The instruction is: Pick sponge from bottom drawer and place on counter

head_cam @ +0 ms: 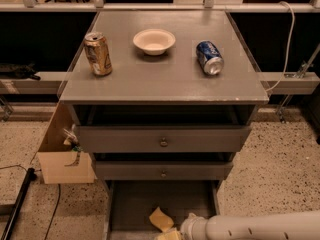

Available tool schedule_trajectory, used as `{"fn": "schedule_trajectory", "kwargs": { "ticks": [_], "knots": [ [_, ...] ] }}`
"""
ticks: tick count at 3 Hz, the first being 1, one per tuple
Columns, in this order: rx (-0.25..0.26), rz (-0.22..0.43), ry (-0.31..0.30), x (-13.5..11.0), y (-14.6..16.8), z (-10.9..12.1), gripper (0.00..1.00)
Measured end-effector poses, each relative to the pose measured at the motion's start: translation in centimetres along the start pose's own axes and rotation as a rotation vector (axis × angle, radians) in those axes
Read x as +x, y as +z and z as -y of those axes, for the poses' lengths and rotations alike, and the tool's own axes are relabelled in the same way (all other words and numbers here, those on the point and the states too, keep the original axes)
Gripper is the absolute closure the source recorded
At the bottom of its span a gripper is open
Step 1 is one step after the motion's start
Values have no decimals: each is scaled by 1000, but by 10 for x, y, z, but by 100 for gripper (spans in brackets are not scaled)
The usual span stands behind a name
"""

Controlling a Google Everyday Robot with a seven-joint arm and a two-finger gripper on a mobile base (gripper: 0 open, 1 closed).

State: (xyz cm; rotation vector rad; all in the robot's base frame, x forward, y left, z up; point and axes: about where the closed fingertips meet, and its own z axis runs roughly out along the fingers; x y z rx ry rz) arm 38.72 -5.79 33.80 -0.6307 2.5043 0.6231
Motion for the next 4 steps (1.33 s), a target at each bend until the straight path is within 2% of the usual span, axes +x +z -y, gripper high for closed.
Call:
{"fn": "schedule_trajectory", "kwargs": {
  "ticks": [1, 3, 4],
  "knots": [
    [1, 1, -3, 1, -2, -3, 0],
    [66, 1, 17, 7, 42, 26, 0],
    [105, -23, 21, -1, 108, 78, 0]
  ]
}}
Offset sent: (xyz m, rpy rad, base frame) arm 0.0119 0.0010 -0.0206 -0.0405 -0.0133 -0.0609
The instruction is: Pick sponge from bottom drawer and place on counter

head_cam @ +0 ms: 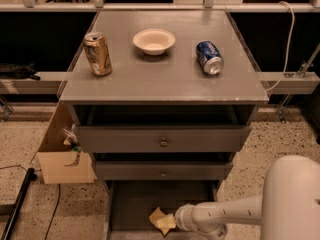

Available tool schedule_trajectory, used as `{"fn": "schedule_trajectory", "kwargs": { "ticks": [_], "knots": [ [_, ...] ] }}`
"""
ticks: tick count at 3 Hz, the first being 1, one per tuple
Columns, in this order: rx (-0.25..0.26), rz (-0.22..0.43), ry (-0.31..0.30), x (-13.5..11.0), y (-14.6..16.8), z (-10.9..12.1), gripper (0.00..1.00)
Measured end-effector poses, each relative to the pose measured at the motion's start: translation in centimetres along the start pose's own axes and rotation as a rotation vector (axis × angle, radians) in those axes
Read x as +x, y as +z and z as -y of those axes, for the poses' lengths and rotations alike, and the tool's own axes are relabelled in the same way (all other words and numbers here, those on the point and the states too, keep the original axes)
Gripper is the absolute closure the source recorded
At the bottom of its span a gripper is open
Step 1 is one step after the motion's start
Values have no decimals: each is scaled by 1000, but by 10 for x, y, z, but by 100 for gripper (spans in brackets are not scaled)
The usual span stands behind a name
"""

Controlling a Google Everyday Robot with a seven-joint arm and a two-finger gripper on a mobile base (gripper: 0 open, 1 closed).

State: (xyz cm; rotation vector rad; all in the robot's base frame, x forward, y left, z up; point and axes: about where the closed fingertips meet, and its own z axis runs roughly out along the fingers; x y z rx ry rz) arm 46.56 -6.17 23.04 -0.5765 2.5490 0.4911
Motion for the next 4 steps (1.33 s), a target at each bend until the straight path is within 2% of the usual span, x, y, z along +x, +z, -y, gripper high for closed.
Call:
{"fn": "schedule_trajectory", "kwargs": {
  "ticks": [1, 2, 3, 4],
  "knots": [
    [-5, -1, 7, 3, 1, -1, 0],
    [-30, -12, 41, 18, 8, -7, 0],
    [-56, -34, 37, 35, 24, -22, 0],
    [-64, -42, 14, 37, 36, -31, 0]
  ]
}}
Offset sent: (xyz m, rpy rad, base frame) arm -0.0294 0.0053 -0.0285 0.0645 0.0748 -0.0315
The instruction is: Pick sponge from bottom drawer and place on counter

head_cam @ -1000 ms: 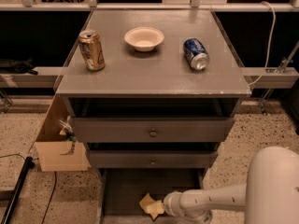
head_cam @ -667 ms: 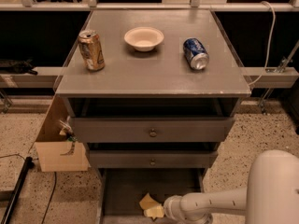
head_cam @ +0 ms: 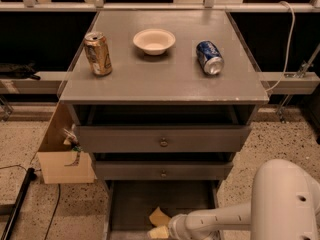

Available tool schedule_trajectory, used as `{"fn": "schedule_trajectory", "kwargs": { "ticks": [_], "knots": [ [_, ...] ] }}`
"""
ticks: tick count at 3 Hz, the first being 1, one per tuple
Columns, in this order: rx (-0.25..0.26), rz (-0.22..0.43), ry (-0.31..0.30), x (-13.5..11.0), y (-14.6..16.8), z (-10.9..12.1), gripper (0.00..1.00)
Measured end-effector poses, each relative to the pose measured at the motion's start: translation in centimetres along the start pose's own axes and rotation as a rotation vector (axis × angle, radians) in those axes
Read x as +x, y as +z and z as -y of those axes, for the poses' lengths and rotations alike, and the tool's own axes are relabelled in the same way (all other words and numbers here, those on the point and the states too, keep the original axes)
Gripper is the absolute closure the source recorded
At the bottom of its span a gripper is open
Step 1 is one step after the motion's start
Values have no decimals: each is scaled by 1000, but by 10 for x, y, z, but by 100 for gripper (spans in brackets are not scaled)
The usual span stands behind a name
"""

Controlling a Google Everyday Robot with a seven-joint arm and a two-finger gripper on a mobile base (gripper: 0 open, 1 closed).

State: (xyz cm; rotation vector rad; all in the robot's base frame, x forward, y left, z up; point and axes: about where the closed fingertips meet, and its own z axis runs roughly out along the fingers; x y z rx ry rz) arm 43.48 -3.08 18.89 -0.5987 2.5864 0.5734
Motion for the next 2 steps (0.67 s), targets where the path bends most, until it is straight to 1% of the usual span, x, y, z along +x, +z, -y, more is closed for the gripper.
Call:
{"fn": "schedule_trajectory", "kwargs": {
  "ticks": [1, 2],
  "knots": [
    [-2, -22, -62, -8, 35, -14, 0],
    [-2, -37, -65, -7, 45, -16, 0]
  ]
}}
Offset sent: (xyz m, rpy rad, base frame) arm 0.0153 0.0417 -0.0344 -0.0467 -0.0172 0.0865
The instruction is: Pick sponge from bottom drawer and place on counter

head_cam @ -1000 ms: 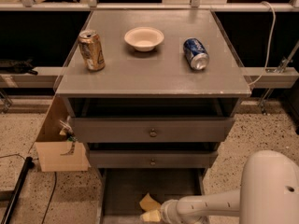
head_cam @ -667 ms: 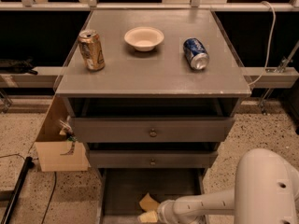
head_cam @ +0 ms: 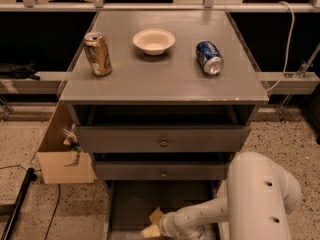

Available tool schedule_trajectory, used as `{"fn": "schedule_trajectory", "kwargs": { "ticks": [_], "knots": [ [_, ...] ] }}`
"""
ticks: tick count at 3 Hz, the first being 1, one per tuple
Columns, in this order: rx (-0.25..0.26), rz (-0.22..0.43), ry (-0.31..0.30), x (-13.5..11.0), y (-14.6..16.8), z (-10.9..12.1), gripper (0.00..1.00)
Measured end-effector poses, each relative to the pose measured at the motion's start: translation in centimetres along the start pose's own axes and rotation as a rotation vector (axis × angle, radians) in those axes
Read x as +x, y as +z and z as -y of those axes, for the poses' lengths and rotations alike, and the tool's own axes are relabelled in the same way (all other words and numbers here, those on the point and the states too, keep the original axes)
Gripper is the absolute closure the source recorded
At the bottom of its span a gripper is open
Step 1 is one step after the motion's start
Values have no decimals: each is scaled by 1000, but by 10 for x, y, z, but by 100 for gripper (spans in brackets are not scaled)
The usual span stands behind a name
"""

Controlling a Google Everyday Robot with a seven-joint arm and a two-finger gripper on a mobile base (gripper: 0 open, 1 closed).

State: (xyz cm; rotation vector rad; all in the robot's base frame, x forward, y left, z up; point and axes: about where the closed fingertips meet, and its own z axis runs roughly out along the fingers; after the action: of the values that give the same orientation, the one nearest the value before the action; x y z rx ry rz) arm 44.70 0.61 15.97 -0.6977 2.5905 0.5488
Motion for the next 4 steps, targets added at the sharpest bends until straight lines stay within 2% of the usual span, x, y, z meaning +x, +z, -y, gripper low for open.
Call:
{"fn": "schedule_trajectory", "kwargs": {
  "ticks": [1, 2, 3, 4],
  "knots": [
    [3, -40, -4, 4, 21, 4, 0],
    [47, -106, 9, 13, 51, 28, 0],
    [47, -106, 9, 12, 50, 27, 3],
    [47, -106, 9, 12, 50, 27, 25]
  ]
}}
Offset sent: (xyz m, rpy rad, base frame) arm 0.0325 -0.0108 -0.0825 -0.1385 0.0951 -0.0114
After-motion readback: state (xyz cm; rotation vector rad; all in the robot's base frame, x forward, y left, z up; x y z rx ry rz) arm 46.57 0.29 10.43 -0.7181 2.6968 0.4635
